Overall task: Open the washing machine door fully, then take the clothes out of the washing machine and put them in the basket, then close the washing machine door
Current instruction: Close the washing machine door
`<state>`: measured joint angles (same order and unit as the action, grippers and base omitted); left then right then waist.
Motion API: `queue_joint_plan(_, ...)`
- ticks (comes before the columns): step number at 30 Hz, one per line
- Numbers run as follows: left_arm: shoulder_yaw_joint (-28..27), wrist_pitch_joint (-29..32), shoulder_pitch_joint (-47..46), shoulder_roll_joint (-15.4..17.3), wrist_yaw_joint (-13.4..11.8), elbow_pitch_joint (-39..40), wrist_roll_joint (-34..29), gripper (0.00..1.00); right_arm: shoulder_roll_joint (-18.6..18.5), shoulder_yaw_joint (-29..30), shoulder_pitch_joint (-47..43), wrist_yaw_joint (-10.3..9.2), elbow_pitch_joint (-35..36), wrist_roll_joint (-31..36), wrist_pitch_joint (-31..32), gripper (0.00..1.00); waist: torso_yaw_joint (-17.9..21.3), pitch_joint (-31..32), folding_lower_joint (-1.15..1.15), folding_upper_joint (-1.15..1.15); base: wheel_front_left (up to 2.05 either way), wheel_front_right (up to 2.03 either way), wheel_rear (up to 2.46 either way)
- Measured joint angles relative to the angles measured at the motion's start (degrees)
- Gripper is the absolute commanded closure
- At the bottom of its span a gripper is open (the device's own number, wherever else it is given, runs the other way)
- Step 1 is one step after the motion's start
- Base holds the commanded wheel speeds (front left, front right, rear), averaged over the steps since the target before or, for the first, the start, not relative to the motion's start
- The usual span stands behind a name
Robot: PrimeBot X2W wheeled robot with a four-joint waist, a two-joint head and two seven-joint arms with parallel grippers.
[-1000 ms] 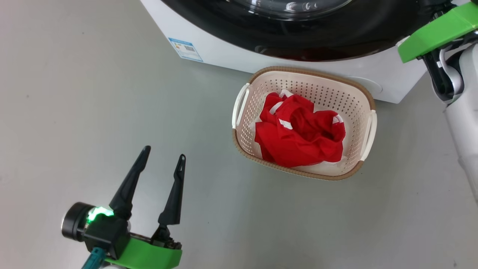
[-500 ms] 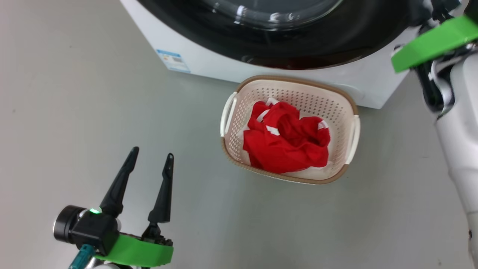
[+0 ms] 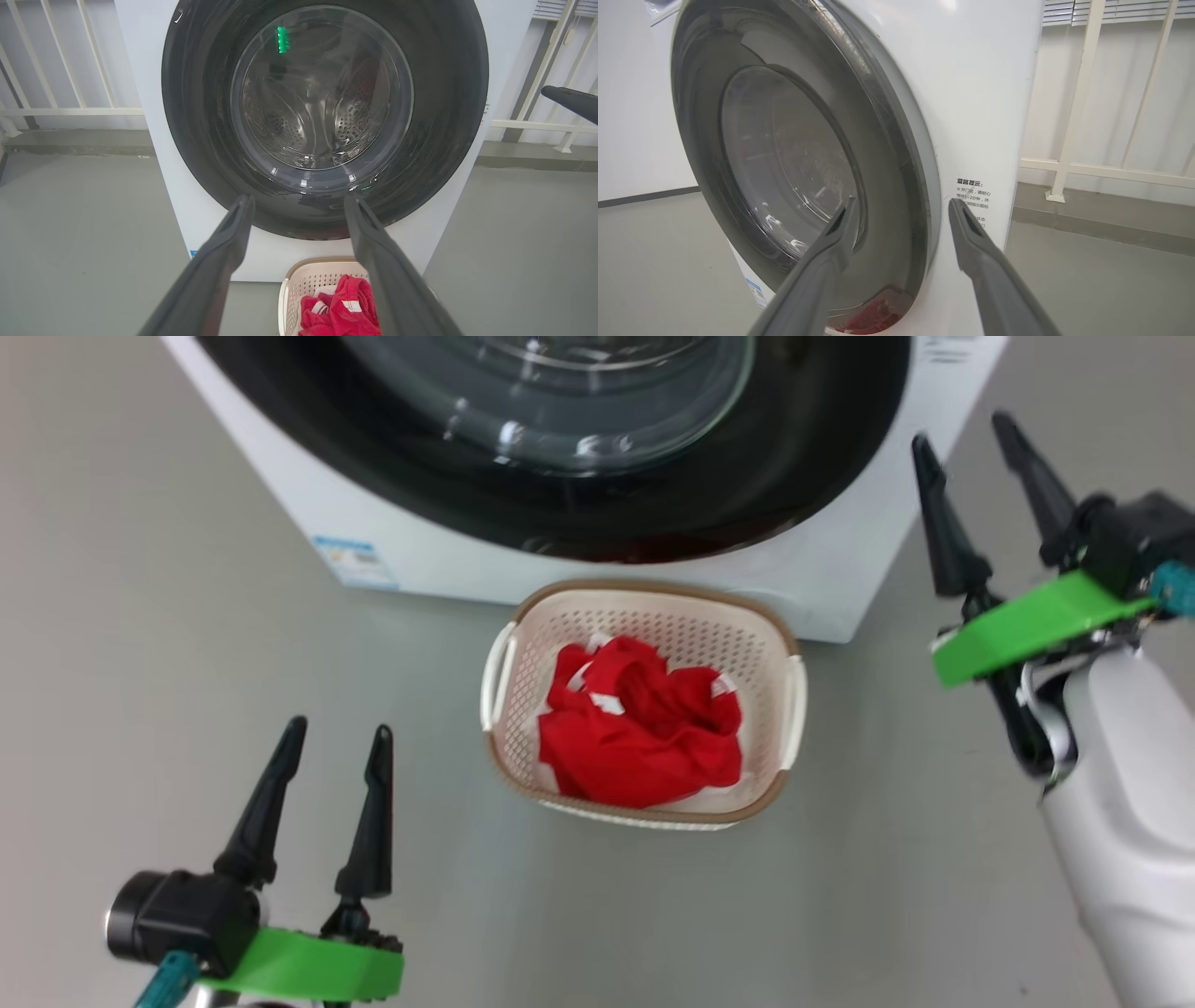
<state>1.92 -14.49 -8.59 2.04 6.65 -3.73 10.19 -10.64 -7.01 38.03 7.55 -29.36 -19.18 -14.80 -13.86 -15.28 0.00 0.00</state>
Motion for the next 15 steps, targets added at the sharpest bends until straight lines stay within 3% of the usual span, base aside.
queue_joint_plan(15,-1.8,0.0,4.5,0.0,0.4,-1.1,-0.8,0.0,3.6,6.7,-17.1,0.0,7.8,2.1,0.0,0.0,6.5,8.0,0.0,0.0,0.0,0.0,0.0)
